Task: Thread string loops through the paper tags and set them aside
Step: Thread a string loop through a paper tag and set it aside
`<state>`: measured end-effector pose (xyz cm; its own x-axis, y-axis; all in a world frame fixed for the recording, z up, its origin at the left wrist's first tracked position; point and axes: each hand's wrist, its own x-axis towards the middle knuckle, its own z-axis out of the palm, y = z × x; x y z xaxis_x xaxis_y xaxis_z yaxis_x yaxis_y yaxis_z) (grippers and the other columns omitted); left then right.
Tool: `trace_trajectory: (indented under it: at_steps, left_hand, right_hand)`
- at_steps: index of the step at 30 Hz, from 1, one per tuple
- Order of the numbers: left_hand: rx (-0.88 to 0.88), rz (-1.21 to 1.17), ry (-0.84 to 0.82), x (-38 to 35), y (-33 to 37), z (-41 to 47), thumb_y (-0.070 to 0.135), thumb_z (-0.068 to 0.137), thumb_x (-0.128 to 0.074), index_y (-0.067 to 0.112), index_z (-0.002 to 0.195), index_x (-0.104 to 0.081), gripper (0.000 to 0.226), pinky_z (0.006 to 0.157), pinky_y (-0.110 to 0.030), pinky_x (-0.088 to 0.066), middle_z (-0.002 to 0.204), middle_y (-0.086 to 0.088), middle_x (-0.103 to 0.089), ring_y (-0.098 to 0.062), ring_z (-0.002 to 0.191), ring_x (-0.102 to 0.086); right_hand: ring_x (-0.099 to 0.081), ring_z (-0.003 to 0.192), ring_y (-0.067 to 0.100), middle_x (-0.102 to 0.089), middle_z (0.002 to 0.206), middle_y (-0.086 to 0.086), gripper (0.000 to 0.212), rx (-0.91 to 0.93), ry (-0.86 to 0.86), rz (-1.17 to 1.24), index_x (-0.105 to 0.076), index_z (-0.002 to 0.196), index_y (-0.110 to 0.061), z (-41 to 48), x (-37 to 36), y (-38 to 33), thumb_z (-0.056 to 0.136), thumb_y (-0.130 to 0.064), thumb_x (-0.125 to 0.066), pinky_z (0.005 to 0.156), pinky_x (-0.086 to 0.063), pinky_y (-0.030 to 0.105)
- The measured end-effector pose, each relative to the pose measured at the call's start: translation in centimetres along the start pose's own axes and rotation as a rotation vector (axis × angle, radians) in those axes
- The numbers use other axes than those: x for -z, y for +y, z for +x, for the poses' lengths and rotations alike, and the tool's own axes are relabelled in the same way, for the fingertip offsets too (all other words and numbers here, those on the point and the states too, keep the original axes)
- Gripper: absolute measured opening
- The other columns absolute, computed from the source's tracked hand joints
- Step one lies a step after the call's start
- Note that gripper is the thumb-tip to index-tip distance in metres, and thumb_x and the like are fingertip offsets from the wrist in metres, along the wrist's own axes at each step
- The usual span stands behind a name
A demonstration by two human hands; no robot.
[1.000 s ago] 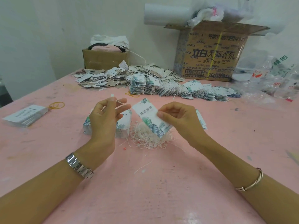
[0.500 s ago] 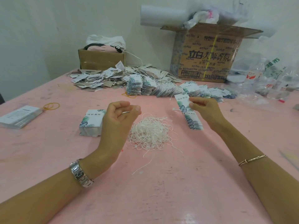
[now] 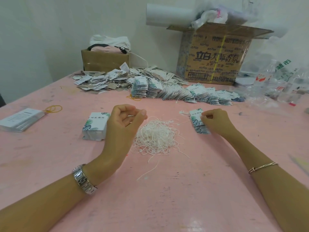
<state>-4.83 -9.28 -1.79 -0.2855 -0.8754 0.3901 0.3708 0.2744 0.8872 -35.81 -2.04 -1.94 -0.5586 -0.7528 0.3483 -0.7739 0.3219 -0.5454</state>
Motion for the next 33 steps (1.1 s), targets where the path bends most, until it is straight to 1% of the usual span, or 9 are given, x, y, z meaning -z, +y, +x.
trace_trajectory:
  at_steps: [2, 6, 9, 11, 18, 21, 24, 28, 33]
  left_hand:
    - [0.0, -0.001, 0.002, 0.0, -0.1, 0.1, 0.023, 0.086, -0.074, 0.016, 0.104, -0.054, 0.028, 0.072, -0.012, -0.05, 0.103, -0.012, -0.071, -0.011, 0.089, -0.073]
    - [0.0, 0.009, 0.0, 0.1, -0.2, 0.1, 0.028, 0.083, -0.074, 0.017, 0.103, -0.055, 0.03, 0.072, -0.012, -0.05, 0.102, -0.011, -0.071, -0.011, 0.088, -0.073]
    - [-0.004, 0.023, 0.0, 0.2, -0.3, 0.1, 0.029, 0.082, -0.074, 0.019, 0.103, -0.055, 0.03, 0.072, -0.013, -0.051, 0.102, -0.011, -0.071, -0.012, 0.089, -0.072]
    - [-0.002, 0.038, 0.002, 0.2, -0.3, 0.1, 0.031, 0.081, -0.075, 0.02, 0.102, -0.056, 0.03, 0.073, -0.014, -0.051, 0.102, -0.009, -0.071, -0.013, 0.091, -0.071]
    - [-0.027, 0.18, -0.027, 0.4, -0.6, 0.3, 0.026, 0.086, -0.073, 0.024, 0.099, -0.062, 0.017, 0.076, -0.016, -0.051, 0.094, 0.005, -0.071, -0.007, 0.087, -0.067]
    - [-0.048, 0.288, -0.062, 0.5, -0.8, 0.5, 0.025, 0.088, -0.072, 0.026, 0.095, -0.066, 0.01, 0.073, -0.02, -0.051, 0.086, 0.013, -0.07, -0.003, 0.08, -0.064]
    - [-0.076, 0.408, -0.12, 0.8, -1.0, 0.6, 0.025, 0.089, -0.071, 0.028, 0.095, -0.069, 0.007, 0.068, -0.028, -0.051, 0.084, 0.016, -0.07, -0.007, 0.076, -0.062]
    - [-0.127, 0.501, -0.169, 0.9, -1.1, 0.4, 0.024, 0.09, -0.07, 0.029, 0.096, -0.071, 0.008, 0.061, -0.016, -0.04, 0.084, 0.021, -0.067, 0.002, 0.068, -0.053]
    - [-0.153, 0.555, -0.217, 0.5, -0.9, 0.1, 0.022, 0.09, -0.069, 0.024, 0.1, -0.072, 0.01, 0.063, -0.013, -0.038, 0.093, 0.012, -0.067, 0.001, 0.073, -0.052]
  right_hand:
    - [-0.037, 0.054, 0.03, -0.047, 0.053, 0.015, 0.04, 0.024, -0.011, -0.048, -0.053, 0.05, -0.012, -0.2, 0.1, -0.3, 0.089, -0.004, -0.057, 0.059, -0.036, 0.03]
    - [-0.029, 0.048, 0.013, -0.033, 0.046, -0.006, 0.054, 0.056, -0.018, -0.124, -0.036, 0.044, -0.025, -0.4, 0.1, -0.8, 0.088, -0.002, -0.058, 0.053, -0.028, 0.024]
    - [-0.047, 0.061, 0.019, -0.052, 0.056, -0.001, 0.033, 0.038, -0.052, -0.192, -0.06, 0.056, -0.015, -0.3, 0.0, -0.5, 0.088, -0.004, -0.061, 0.06, -0.037, 0.025]
    - [-0.055, 0.077, 0.023, -0.068, 0.08, 0.013, 0.013, 0.022, -0.056, -0.199, -0.076, 0.085, -0.002, -0.2, 0.0, -0.1, 0.087, -0.005, -0.064, 0.072, -0.044, 0.029]
    - [-0.059, 0.097, 0.033, -0.065, 0.107, 0.022, 0.025, 0.037, -0.048, -0.264, -0.071, 0.113, -0.003, -0.2, -0.2, -0.4, 0.09, -0.007, -0.064, 0.084, -0.043, 0.032]
    - [-0.061, 0.079, 0.016, -0.069, 0.093, 0.005, 0.017, 0.213, 0.022, -0.154, -0.075, 0.105, -0.007, -1.1, -0.4, -3.0, 0.092, -0.013, -0.065, 0.071, -0.047, 0.025]
    - [-0.054, 0.071, -0.002, -0.062, 0.084, -0.016, 0.014, 0.336, -0.06, 0.065, -0.076, 0.098, -0.015, -3.0, -1.1, -6.6, 0.092, -0.024, -0.067, 0.059, -0.039, 0.008]
    - [-0.052, 0.073, 0.0, -0.066, 0.093, -0.007, 0.018, 0.431, -0.215, 0.209, -0.075, 0.102, -0.018, -5.2, -2.0, -9.5, 0.093, -0.03, -0.065, 0.063, -0.039, 0.01]
    - [-0.052, 0.076, 0.011, -0.063, 0.088, -0.005, 0.013, 0.49, -0.176, 0.166, -0.075, 0.095, -0.019, -6.8, -3.4, -11.0, 0.091, -0.029, -0.069, 0.069, -0.042, 0.022]
